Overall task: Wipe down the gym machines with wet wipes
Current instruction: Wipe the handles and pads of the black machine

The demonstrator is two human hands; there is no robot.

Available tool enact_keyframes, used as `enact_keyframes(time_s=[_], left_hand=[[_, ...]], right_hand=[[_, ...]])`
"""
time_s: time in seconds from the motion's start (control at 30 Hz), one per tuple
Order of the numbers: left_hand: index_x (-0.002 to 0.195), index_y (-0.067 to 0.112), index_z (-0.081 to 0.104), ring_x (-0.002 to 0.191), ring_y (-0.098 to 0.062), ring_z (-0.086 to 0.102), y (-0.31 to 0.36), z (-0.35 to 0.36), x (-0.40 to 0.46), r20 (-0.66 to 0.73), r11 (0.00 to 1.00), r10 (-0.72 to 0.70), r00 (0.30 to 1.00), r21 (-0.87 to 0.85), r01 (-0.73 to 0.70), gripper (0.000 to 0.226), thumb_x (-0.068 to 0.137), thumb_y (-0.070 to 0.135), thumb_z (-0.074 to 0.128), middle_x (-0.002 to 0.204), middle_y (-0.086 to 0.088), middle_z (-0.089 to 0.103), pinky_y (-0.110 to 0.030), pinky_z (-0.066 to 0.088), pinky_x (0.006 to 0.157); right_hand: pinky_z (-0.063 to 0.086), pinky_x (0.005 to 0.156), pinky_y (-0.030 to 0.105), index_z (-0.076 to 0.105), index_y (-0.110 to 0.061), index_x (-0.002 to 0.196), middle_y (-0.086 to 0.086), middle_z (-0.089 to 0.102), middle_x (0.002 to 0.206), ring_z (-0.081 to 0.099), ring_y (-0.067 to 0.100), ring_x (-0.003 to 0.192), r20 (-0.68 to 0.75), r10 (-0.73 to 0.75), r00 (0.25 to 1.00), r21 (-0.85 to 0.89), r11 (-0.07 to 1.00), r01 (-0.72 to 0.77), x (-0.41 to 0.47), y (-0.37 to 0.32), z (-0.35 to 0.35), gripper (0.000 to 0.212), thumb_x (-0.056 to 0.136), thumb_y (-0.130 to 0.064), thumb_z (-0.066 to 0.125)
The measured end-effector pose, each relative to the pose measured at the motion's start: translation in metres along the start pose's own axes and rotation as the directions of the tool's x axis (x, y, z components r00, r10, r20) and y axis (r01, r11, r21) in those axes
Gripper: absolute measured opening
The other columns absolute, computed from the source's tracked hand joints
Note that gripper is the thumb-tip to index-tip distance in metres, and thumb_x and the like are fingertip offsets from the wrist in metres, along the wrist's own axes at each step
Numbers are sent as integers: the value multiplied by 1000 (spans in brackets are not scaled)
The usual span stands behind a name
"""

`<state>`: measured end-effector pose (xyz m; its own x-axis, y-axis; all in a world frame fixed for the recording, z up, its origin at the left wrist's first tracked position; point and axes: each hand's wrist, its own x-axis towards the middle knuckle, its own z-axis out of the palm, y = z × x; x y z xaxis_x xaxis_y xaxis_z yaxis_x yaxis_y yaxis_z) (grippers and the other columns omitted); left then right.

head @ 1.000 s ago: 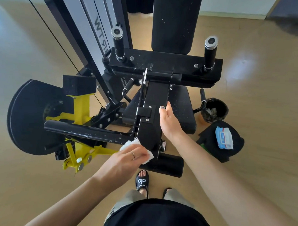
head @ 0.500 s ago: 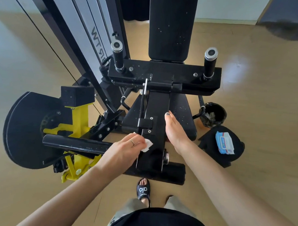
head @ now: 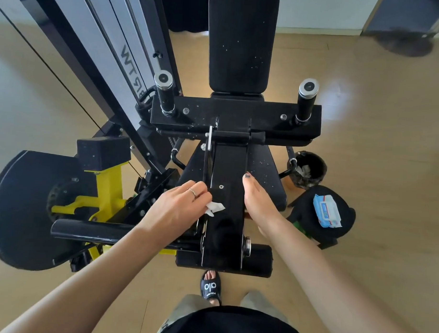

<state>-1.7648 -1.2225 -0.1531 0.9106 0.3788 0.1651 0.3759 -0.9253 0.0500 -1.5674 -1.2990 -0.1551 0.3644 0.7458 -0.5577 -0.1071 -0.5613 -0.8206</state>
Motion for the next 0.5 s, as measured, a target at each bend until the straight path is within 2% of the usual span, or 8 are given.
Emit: enact_keyframes(time_s=[0.1,0.2,0.4,0.5], left_hand=[[95,13,60,83,-17,49,-8,-6,5,23,994,94,995,49,-95,16,99,2,50,98,-1,52,-30,52,68],[95,11,61,82,-19,50,-9,-7,7,25,986,148,989,72,-150,16,95,-3,55,97,-3,53,-31,54,67],[96,13,61,80,-17,48,-5,2,4,0,995,76,997,72,-76,18,96,-2,52,97,-1,52,-29,52,64],[93,13,62,77,-16,48,8,1,11,-49,998,62,997,26,-61,14,97,1,56,94,0,52,-29,51,62]], right_hand=[[14,126,38,22,-28,162,-10,24,167,20,15,155,-6,8,1000,19,1000,-7,3,1,2,57,109,-48,27],[17,121,35,21,-26,163,-6,27,166,23,18,154,-26,3,1000,-13,1000,-4,7,-2,6,57,110,-45,27],[18,120,36,18,-25,164,-4,27,167,24,20,153,-58,7,998,-46,999,-10,11,-6,10,57,111,-45,25],[22,119,35,21,-17,162,4,29,166,28,24,152,-63,-7,998,-65,998,3,12,-6,12,55,112,-39,25]])
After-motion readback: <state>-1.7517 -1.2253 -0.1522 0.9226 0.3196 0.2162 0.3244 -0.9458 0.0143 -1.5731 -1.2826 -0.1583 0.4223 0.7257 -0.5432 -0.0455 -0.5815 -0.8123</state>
